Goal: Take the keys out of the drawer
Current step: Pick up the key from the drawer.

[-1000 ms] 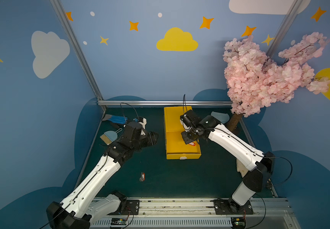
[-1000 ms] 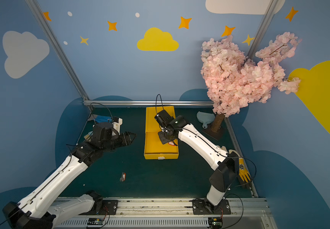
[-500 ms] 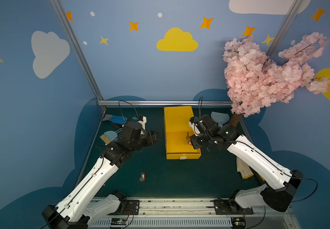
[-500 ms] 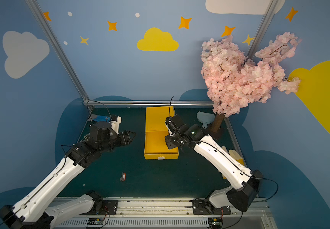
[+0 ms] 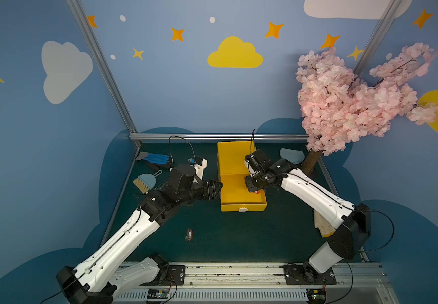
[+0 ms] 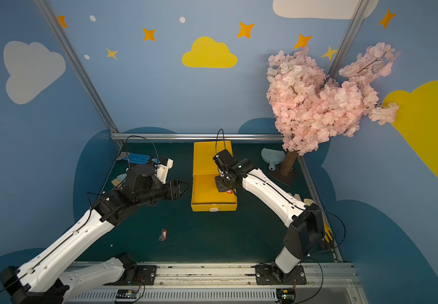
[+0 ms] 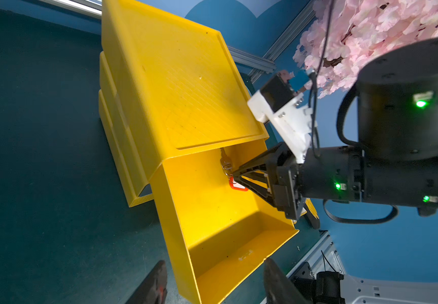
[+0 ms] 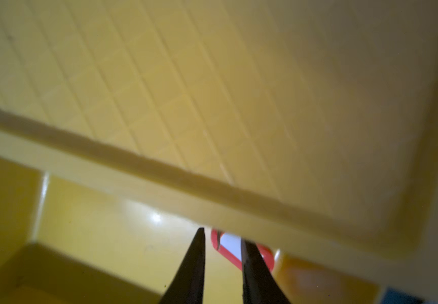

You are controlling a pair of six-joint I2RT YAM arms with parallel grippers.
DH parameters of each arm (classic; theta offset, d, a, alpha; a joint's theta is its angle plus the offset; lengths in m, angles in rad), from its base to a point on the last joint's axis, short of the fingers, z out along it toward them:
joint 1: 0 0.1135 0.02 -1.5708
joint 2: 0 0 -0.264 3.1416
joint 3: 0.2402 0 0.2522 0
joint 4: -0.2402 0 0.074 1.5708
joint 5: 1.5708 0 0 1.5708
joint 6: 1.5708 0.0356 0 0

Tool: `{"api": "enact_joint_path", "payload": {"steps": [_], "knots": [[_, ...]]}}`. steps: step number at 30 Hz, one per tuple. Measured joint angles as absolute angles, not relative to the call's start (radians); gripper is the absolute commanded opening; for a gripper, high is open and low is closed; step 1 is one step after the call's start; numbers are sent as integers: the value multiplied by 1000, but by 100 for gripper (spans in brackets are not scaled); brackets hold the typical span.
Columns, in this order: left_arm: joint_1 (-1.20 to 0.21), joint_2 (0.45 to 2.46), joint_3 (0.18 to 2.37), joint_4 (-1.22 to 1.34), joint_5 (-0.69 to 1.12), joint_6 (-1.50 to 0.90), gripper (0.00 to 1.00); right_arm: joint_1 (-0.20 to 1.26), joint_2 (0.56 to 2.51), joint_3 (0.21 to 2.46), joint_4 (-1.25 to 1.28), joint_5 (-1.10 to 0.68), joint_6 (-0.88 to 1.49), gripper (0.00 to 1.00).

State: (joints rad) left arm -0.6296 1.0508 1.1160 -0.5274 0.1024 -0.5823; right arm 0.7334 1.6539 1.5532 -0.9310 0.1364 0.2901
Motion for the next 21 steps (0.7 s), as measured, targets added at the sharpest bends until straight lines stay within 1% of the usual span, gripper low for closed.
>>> {"api": "enact_joint_path", "payload": {"steps": [5,7,10,14,16,21], "knots": [[-630,1052,1100,-520,121,-563,60,733,1724,1652,-988,137,288,16],[-630,1052,1084,-516,124,-562,60,733,1736,1670,-1010,138,284,13],[-630,1052,1070,-514,128,-563,60,733,1740,1672,-1045,138,277,13],[-630,1042,1051,-500,128,-565,60,733,1740,1672,-1076,142,272,17],[-630,1035,1044,-496,127,-565,60,733,1740,1672,-1084,146,270,18],[-630,1030,1039,-487,127,-566,60,733,1740,1670,-1094,146,265,11]]}}
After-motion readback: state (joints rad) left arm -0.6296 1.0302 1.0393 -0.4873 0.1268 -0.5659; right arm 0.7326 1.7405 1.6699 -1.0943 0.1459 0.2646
